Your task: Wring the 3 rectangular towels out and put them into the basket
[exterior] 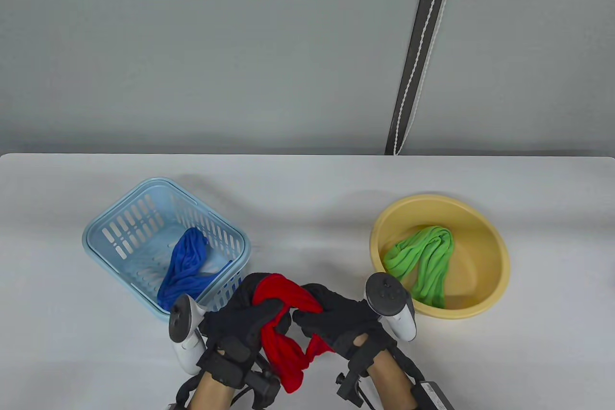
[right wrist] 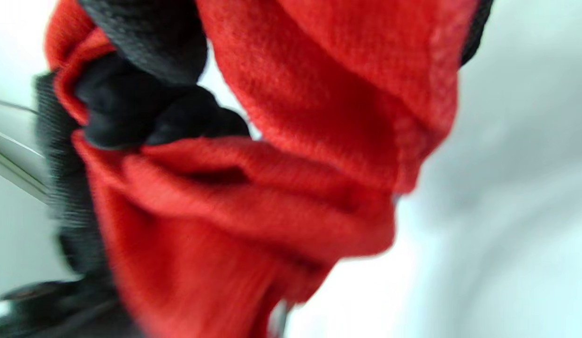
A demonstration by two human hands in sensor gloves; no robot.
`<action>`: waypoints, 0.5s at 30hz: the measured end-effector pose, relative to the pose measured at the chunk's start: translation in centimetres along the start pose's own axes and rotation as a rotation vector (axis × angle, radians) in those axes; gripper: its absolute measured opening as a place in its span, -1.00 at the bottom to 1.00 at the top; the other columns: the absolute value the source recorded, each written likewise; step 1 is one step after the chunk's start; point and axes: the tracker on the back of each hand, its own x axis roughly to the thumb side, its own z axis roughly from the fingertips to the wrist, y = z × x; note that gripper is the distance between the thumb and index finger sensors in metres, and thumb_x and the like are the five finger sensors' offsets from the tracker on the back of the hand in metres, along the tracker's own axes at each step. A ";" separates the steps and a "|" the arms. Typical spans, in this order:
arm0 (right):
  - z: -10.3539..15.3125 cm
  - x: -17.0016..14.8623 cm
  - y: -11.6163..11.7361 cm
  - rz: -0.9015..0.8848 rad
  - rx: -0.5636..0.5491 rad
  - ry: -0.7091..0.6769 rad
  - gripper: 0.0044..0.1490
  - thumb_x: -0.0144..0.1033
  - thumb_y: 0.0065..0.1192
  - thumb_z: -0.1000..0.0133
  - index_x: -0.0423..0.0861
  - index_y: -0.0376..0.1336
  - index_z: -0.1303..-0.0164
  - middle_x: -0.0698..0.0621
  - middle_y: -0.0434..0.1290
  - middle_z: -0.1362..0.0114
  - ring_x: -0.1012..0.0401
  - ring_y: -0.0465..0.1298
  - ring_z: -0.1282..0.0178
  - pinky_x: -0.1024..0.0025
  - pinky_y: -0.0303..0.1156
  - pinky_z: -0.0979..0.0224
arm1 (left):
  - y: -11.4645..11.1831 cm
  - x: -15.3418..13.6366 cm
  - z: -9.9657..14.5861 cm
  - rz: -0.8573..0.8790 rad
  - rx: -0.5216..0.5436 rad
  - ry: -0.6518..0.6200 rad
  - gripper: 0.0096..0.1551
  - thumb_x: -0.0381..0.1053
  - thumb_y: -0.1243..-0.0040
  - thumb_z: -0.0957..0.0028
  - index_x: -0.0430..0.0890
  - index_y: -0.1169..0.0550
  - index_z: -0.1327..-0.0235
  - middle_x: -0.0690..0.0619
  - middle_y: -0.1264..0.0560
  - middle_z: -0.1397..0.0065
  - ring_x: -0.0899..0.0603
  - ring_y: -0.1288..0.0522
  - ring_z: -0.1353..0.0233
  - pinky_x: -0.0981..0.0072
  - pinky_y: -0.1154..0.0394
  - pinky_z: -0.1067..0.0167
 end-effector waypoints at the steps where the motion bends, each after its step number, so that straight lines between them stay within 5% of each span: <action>1: -0.2 -0.2 0.4 -0.098 0.034 -0.008 -0.06 0.24 0.33 -0.17 -0.17 0.20 -0.55 -0.07 0.53 -0.07 -0.01 0.57 0.00 -0.32 0.38 -0.36 | 0.1 0.1 0.1 0.032 0.027 -0.006 -0.33 0.14 -0.42 -0.12 -0.23 -0.43 -0.27 -0.04 -0.67 -0.03 -0.07 -0.71 0.20 0.05 -0.67 0.13; 3: -0.3 -0.1 1.0 -0.165 0.064 0.016 0.13 0.34 0.33 -0.06 -0.21 0.15 -0.61 -0.15 0.49 -0.13 -0.07 0.53 -0.06 -0.38 0.33 -0.38 | 0.3 0.1 0.2 0.061 0.053 -0.021 -0.33 0.14 -0.41 -0.13 -0.23 -0.41 -0.28 -0.05 -0.65 -0.04 -0.07 -0.71 0.18 0.05 -0.67 0.10; 9: -0.8 1.1 3.3 0.143 0.163 0.106 0.33 0.34 0.46 0.12 -0.27 0.07 -0.65 -0.18 0.40 -0.22 -0.08 0.49 -0.12 -0.41 0.35 -0.36 | -0.2 0.0 0.0 0.030 0.070 -0.048 -0.34 0.10 -0.37 -0.17 -0.23 -0.36 -0.31 -0.07 -0.61 -0.07 -0.09 -0.69 0.11 0.02 -0.65 0.04; 15: -0.7 1.2 3.7 0.110 0.104 0.116 -0.19 0.08 0.63 -0.01 -0.16 0.35 -0.30 -0.17 0.44 -0.15 -0.08 0.51 -0.07 -0.39 0.37 -0.34 | -0.7 0.5 -0.2 -0.082 0.042 -0.105 -0.35 0.10 -0.36 -0.16 -0.22 -0.36 -0.30 -0.05 -0.61 -0.07 -0.06 -0.69 0.12 0.09 -0.67 0.10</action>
